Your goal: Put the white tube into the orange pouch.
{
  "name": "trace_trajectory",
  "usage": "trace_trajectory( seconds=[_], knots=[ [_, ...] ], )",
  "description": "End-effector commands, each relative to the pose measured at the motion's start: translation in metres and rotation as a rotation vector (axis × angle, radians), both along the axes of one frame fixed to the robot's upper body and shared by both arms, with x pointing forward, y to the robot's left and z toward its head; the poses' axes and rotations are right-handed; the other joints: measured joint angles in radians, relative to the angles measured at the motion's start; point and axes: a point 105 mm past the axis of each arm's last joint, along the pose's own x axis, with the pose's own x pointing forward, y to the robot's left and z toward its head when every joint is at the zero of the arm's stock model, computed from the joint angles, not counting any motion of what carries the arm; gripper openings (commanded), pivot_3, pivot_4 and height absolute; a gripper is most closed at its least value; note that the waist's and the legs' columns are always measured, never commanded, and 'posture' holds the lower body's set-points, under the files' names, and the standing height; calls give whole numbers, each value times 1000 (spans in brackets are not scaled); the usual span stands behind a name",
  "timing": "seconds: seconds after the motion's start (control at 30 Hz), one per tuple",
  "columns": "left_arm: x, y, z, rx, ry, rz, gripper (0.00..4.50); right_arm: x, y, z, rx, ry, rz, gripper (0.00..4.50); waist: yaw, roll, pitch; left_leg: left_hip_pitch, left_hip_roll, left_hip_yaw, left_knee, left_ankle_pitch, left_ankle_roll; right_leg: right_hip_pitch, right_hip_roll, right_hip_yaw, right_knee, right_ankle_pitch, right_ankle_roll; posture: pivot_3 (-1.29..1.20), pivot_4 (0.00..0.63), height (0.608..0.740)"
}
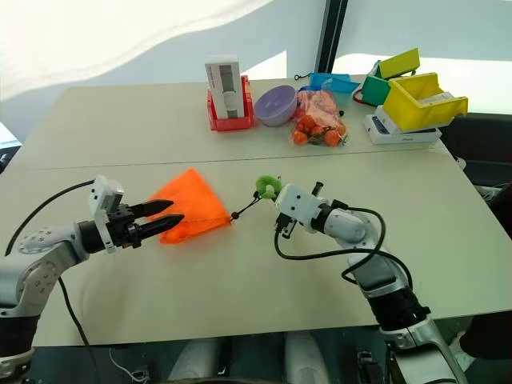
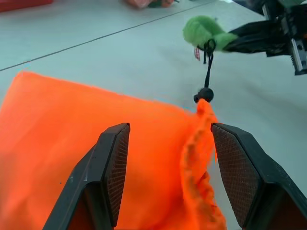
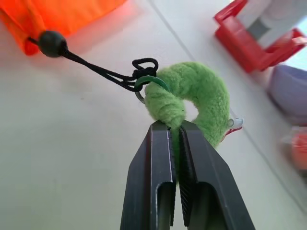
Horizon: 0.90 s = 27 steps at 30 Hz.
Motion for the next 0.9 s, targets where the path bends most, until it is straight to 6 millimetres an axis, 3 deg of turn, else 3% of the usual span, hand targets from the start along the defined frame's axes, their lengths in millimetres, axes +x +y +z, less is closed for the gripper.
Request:
trace_trajectory(
  seconds=[0.03, 0.17, 0.33, 0.5, 0.67, 0.9],
  knots=[
    [5, -10, 5, 7, -39, -50, 2866, -7, -3, 22, 50, -43, 3, 52, 1, 0, 0, 0, 0, 0, 0, 0, 0, 0, 0, 0, 0, 0, 0, 0, 150, 740],
    [12, -19, 5, -3, -39, -89, 2866, -8, -2, 24, 61, -40, 3, 52, 3, 0, 0, 0, 0, 0, 0, 0, 0, 0, 1, 0, 0, 0, 0, 0, 150, 740],
    [21, -33, 6, 16, -62, -156, 4462, -10, 3, 27, 76, -44, 24, 0, 4, 0, 0, -1, -1, 0, 0, 0, 0, 0, 1, 0, 0, 0, 0, 0, 150, 740],
    [27, -47, 10, 31, -79, -239, 4462, -10, 9, 37, 88, -76, 45, 0, 4, 0, 0, -1, -1, 0, 1, 0, 0, 0, 1, 0, 0, 0, 0, 0, 150, 740],
    [33, -43, 3, 111, -139, -219, 4462, -12, 17, 55, 221, -48, 59, 0, 0, 0, 0, -1, 0, 0, 0, 0, 0, -1, 2, 0, 0, 0, 0, 0, 150, 740],
    [32, -44, 6, 224, -379, -111, 4462, -20, 21, 55, 333, 90, 73, 0, 7, 0, 0, -5, 1, 0, 1, 0, 0, -3, 0, 0, -1, 0, 0, 0, 150, 740]
  ],
)
